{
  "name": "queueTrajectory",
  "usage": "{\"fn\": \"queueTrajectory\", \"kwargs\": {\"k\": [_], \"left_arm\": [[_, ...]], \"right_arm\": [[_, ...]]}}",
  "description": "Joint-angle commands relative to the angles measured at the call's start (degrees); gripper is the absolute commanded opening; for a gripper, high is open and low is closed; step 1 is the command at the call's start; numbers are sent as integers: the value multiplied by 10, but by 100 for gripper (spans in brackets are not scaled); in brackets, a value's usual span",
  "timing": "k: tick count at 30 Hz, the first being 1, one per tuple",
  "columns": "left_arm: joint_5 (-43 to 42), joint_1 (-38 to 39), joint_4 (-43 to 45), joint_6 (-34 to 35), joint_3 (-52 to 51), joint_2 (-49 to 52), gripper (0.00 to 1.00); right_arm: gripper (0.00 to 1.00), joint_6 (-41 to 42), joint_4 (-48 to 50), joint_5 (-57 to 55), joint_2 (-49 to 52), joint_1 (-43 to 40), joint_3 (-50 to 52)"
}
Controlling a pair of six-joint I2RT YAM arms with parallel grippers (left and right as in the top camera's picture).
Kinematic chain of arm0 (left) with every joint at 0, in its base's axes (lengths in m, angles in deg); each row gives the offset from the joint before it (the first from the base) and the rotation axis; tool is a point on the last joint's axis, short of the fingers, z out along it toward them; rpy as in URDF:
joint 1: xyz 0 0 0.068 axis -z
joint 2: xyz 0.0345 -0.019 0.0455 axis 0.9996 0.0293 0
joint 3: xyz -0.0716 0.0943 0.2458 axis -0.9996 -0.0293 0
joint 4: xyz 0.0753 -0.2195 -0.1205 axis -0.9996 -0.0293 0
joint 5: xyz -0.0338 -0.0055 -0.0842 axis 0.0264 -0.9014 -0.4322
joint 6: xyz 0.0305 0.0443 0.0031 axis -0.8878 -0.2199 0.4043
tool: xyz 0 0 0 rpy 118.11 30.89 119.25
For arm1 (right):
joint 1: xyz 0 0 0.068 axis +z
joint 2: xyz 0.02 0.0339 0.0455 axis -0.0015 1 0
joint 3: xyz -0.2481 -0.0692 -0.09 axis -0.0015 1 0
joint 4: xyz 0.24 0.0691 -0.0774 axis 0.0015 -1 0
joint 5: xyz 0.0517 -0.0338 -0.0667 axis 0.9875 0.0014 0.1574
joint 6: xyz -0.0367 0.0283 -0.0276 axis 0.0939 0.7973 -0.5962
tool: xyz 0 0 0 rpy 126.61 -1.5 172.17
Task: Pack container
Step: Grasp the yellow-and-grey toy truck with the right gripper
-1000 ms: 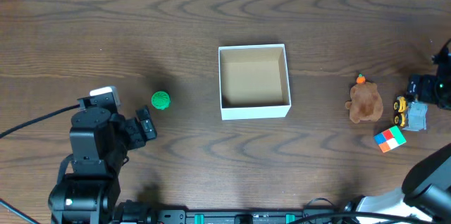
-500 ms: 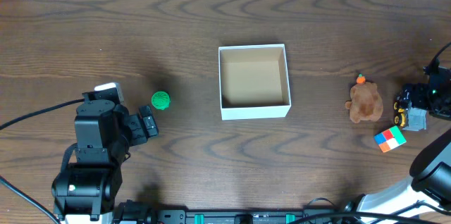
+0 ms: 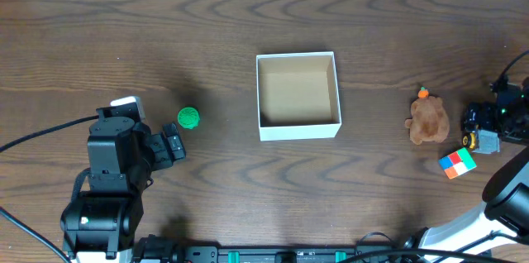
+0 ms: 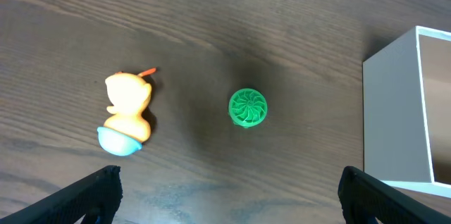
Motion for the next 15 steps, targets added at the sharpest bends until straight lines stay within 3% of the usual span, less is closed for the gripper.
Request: {"fn": "queueTrajectory", "kwargs": {"k": [1,15], "left_arm": [[3,-2,0,5,12,1,98],[3,-2,0,5,12,1,98]], "right_arm": [[96,-6,6,2,4,-4,2],[68,-6,13,2,4,-4,3]]}}
